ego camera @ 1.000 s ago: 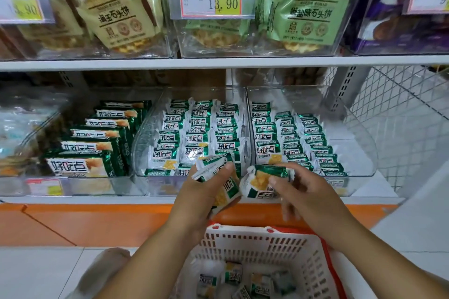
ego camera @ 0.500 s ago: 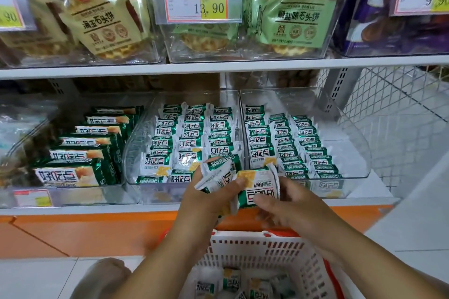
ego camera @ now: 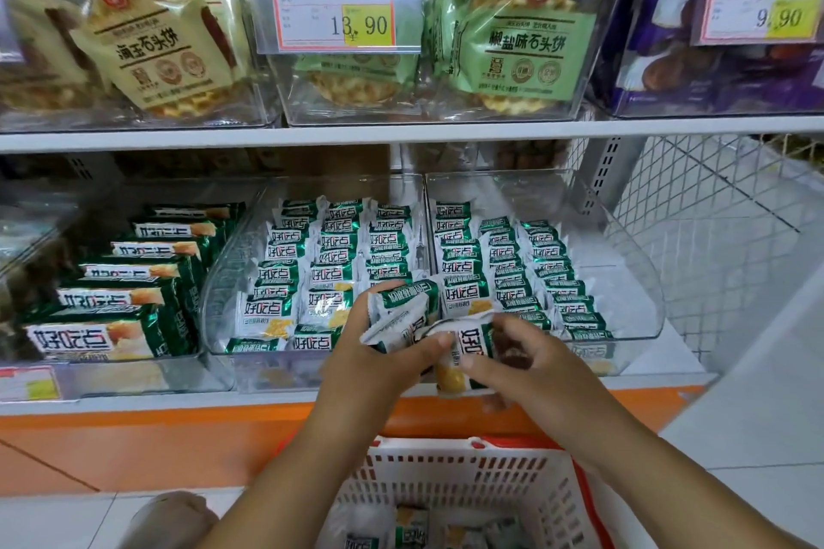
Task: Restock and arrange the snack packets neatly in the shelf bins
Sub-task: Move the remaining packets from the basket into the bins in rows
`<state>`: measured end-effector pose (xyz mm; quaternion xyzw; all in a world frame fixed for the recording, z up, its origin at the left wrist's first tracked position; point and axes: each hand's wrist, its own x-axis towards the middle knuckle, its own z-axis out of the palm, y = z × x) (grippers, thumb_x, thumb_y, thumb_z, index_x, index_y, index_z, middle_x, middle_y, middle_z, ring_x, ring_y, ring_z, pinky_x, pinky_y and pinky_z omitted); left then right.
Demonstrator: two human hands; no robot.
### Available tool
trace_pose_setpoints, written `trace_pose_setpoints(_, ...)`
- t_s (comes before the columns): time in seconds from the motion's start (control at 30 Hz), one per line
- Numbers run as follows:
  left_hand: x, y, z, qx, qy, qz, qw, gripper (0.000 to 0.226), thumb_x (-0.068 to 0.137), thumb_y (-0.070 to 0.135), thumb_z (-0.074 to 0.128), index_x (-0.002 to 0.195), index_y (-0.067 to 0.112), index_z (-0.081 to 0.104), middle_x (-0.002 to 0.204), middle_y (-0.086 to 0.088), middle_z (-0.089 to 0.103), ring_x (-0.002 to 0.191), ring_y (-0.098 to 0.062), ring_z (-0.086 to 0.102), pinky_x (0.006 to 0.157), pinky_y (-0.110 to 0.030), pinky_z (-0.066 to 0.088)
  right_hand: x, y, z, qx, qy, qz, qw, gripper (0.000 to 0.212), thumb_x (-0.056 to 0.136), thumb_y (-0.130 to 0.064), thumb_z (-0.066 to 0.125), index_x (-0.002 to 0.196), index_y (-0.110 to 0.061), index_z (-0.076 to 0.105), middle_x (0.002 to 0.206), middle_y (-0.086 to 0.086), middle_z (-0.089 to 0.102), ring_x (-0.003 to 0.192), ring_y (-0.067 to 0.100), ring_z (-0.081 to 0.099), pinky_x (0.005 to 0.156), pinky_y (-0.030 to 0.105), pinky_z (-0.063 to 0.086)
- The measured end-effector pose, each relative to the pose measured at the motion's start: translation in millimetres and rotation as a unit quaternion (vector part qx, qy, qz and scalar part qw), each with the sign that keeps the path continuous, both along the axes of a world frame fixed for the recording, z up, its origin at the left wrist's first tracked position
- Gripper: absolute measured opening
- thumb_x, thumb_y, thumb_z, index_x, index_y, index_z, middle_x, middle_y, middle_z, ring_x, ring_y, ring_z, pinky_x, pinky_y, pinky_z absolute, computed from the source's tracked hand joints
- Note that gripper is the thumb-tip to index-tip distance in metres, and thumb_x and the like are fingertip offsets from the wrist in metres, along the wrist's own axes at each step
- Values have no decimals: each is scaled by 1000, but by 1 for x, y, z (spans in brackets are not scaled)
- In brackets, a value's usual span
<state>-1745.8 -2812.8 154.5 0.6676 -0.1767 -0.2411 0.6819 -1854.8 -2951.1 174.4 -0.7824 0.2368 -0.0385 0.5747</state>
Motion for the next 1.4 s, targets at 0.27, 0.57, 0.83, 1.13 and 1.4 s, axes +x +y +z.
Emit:
trace_pose_setpoints(0.27,44,-22,14,-19,24,70,997,51,68,38,87,113,41,63,108,5,73,102,-24,70,86,-47,55,58,-112,0,-101,-126,-216,963,23,88,-25,69,109,-27,61,107,-8,64,90,17,64,73,30,50)
trace_pose_setpoints(0.57,67,-26,12,-21,44,101,994,56,53,36,88,101,21,64,64,7,69,63,-18,64,65,-45,47,173,-200,-35,-317,-67,-139,936,35,88,-11,69,121,-21,64,115,11,59,66,16,57,46,7,40)
trace_pose_setpoints(0.83,74,-27,11,-27,64,109,992,33,55,34,86,83,42,71,97,-2,77,96,-31,72,97,-60,48,201,-210,-59,-293,-35,-121,948,35,88,-20,68,121,-26,54,117,7,53,92,19,51,76,22,35)
trace_pose_setpoints(1.13,67,-27,11,-41,152,118,981,87,45,34,92,116,1,54,93,-17,76,88,-38,73,93,-59,50,188,-199,-54,-346,-76,-180,918,53,82,-26,75,129,-16,52,117,15,51,97,26,55,79,28,46)
trace_pose_setpoints(1.4,52,-25,22,-95,217,35,971,79,64,16,84,128,-11,47,100,-28,72,87,-39,73,62,-36,60,86,-56,18,-58,-72,56,994,33,73,-68,48,103,-56,55,89,-45,57,82,-23,55,66,4,42)
